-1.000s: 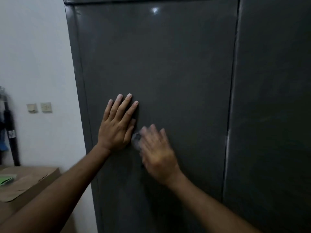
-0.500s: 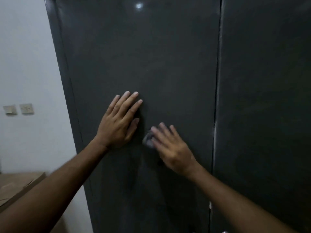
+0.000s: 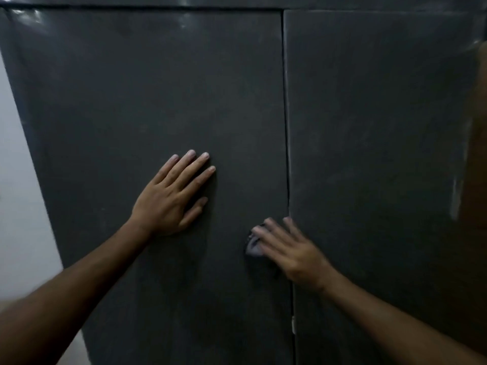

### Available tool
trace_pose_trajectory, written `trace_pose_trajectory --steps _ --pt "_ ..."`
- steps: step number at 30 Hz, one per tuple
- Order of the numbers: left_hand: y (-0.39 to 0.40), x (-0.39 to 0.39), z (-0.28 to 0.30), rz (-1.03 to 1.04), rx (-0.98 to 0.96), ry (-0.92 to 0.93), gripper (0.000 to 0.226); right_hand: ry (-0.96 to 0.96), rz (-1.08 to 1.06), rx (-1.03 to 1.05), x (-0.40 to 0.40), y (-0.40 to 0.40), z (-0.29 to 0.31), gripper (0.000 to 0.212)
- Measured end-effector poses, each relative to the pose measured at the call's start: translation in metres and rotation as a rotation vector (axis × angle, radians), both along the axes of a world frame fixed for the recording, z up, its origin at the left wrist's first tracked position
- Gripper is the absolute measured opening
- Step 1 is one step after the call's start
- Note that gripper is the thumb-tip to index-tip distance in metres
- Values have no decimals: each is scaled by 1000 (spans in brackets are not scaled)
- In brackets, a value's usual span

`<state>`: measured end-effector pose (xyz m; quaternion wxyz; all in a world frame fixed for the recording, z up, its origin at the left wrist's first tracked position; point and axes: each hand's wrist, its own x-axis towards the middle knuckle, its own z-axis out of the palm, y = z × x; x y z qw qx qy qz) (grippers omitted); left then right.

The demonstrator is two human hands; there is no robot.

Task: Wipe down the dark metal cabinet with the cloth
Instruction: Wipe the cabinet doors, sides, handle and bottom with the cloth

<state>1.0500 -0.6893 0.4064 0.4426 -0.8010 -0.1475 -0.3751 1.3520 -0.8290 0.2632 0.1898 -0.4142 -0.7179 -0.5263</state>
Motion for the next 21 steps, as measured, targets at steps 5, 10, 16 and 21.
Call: trace_pose_trajectory --steps 5,10,16,21 --pt "0 1 -2 19 13 -21 69 714 -126 360 54 -7 107 50" --pt "-4 3 -1 41 13 -32 69 532 18 271 26 11 63 45" --pt "-4 5 -2 37 29 -44 70 79 -31 52 76 -18 20 49" --pt "0 4 -4 31 59 -50 70 516 28 256 22 9 42 29"
